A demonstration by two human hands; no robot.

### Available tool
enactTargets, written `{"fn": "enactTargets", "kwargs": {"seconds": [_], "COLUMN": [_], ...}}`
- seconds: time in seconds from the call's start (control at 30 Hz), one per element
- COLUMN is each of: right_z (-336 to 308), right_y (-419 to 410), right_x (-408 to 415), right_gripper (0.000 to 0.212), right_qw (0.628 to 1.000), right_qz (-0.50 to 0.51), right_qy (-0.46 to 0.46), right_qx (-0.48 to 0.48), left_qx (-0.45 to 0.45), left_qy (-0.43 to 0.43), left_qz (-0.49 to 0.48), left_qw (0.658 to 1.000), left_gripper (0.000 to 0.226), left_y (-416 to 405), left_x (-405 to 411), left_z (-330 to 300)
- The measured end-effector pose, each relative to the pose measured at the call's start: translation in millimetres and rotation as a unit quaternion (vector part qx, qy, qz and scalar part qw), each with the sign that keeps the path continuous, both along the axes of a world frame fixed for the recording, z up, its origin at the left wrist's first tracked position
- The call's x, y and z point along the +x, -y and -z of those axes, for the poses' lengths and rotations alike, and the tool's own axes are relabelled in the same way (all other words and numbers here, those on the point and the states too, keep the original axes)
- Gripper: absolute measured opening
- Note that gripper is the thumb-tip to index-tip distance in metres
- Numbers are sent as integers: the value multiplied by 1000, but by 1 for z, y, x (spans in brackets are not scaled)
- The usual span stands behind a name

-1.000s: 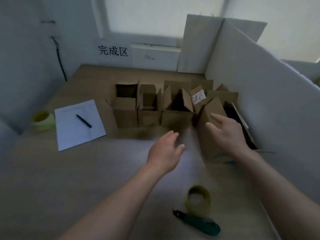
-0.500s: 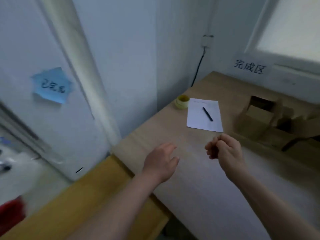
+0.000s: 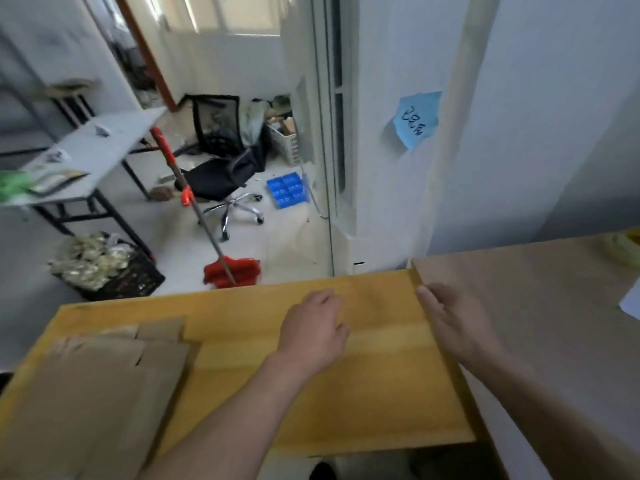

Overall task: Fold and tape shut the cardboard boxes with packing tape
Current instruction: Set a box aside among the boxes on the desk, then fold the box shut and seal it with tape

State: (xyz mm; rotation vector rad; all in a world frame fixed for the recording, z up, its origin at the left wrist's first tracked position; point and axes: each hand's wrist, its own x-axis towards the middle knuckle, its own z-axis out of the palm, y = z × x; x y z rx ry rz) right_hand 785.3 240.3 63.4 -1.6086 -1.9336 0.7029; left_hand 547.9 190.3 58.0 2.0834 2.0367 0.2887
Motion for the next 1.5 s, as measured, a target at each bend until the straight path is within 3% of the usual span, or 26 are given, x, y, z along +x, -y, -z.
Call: {"fn": "enactTargets", "kwargs": {"seconds": [0.2,0.57,0.7,0.87,1.0,1.13,1.3,1.4,1.5], "right_z": [-6,28,56,98,124,134,140,140,130], "right_y": [21,76,108,151,175,191,194,189,178], "right_x": [-90,-273,-363,-449,-479,-491,-498,-493,-487], "right_gripper": [47,48,57,72,86,101,104,97,86], "right_qw": [990,962,946,919,905,908,911,928,934], "right_qz": [-110,-206,-240,-274,-265,-237,-207,-185,-152], "right_qy": [83,178,198,205,213,202,224,178,189], "right_qx": [3,-27,-89,-195,-254,-278,-279,-270,-262], "left_qx": [4,-23,-72,-220,-300,-336,-299,-243,-222], "left_qy": [-29,-39,-26,-31,-48,-39,-23,-20,15], "left_qz": [-90,-178,-207,-219,-203,-201,-194,-196,-195], "left_qw": [996,983,975,950,931,919,934,950,955], "left_gripper": [55,47,57,95,121,131,126,120,123], "left_y": [50,150,185,218,236,246,255,256,254], "left_x": [-80,-278,-364,-449,-490,-508,-516,-514,-517], "left_z": [1,38,62,96,121,137,147,143,130]}}
